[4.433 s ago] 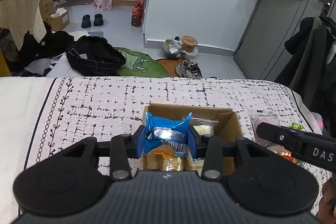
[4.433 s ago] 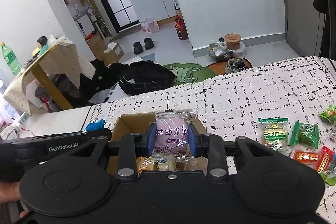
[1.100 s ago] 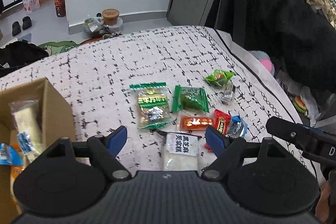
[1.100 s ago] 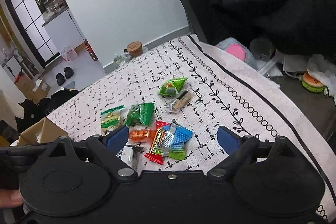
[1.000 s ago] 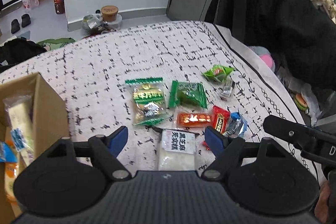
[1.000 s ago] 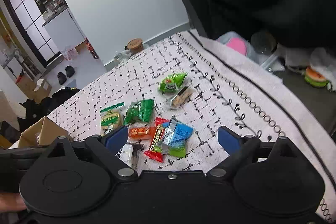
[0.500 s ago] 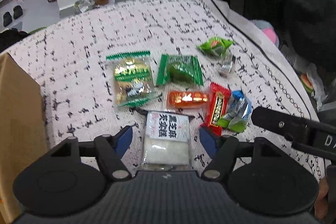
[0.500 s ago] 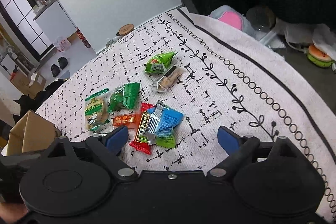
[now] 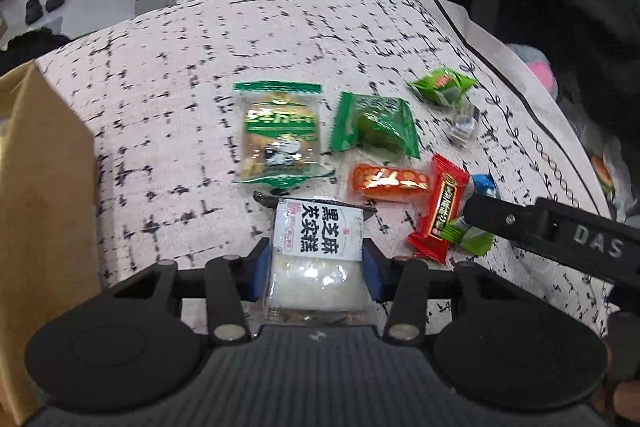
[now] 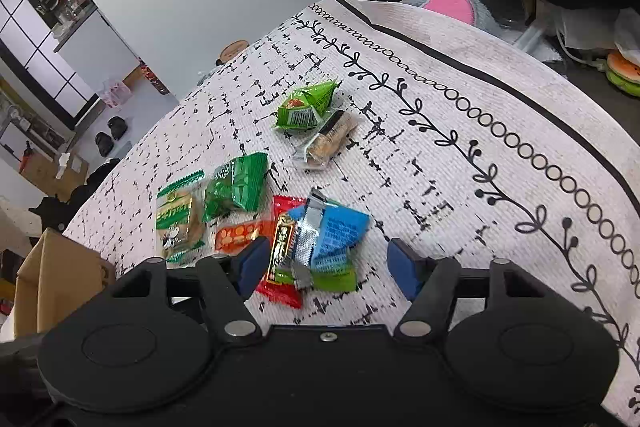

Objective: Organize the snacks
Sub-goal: 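Grasp the white rice cake bag with the left tool while the right tool grasps the blue candy, then carry both snacks over the cardboard box and open both tools to drop them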

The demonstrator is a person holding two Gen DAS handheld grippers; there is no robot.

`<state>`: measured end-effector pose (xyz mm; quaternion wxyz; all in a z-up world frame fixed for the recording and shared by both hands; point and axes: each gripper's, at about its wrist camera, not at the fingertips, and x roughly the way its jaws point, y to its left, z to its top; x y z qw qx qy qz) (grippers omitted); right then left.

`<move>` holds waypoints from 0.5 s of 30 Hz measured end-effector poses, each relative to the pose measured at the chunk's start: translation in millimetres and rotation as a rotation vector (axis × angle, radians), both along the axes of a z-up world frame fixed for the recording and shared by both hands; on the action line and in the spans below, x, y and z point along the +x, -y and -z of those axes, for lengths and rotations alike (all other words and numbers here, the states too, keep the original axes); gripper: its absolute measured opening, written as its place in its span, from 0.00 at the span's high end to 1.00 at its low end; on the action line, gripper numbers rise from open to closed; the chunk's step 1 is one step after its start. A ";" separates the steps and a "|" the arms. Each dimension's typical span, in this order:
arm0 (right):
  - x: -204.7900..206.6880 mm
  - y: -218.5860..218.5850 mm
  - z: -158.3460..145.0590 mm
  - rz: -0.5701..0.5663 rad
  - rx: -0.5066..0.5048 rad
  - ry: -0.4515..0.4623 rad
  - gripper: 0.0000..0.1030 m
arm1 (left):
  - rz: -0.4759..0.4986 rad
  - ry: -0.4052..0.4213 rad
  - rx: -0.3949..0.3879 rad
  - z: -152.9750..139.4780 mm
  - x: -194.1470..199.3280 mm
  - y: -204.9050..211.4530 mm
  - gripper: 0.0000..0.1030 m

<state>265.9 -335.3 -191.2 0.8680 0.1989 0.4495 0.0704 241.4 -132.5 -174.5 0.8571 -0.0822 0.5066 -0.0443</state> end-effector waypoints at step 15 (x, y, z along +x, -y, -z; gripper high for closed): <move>-2.1 -10.7 -6.3 -0.039 -0.041 0.024 0.69 | -0.061 0.070 -0.043 -17.1 -7.0 -21.8 0.56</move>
